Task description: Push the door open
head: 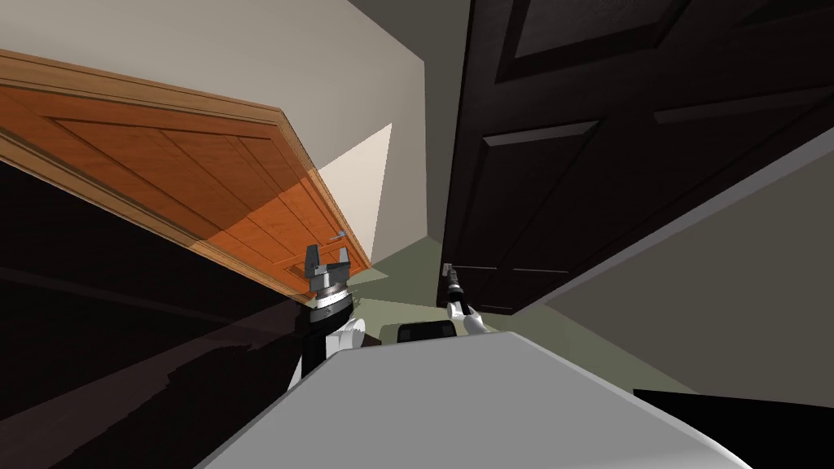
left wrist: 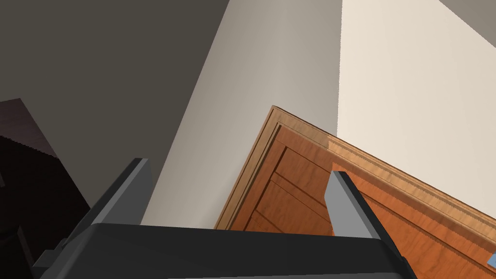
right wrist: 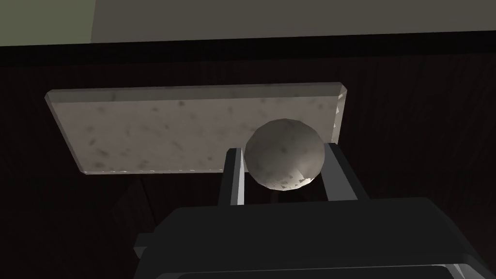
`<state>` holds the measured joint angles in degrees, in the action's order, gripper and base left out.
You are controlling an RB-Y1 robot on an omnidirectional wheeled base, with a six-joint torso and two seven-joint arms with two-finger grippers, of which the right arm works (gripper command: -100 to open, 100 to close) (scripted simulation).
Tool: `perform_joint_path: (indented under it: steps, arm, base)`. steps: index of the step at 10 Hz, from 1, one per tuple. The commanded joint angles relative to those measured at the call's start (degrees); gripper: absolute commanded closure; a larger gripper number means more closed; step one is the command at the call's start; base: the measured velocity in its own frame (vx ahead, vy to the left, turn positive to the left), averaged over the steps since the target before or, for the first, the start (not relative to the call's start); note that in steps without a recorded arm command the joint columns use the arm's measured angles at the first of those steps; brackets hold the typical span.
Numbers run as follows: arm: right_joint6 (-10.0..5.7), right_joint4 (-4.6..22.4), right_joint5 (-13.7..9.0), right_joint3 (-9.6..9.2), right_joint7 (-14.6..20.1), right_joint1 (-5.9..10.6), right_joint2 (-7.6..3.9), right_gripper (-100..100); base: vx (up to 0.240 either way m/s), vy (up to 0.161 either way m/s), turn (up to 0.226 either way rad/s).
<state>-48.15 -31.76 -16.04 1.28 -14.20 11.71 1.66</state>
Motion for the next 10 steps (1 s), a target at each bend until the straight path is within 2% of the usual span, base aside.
perform_joint_path:
  steps: [1,5,8,9,10]
  arm:
    - [-0.43,-0.26,-0.79,1.21,-0.64,0.23,-1.68,100]
    - [-0.65,-0.36,-1.69,2.33,-1.27,0.25,-2.65,100]
    - [-0.75,-0.40,-2.08,2.83,-1.55,0.26,-2.80,100]
    - [-0.75,0.55,-2.08,2.83,-1.55,0.26,-2.80,100]
    - [-1.24,0.54,-3.76,0.94,-1.98,0.76,-3.26,-100]
  base:
    - [0.183,-0.001,-0.044]
    - [0.150,0.000,-0.018]
    - [0.095,0.009,-0.032]
    - [0.033,-0.018,-0.090]
    - [0.000,-0.038,-0.064]
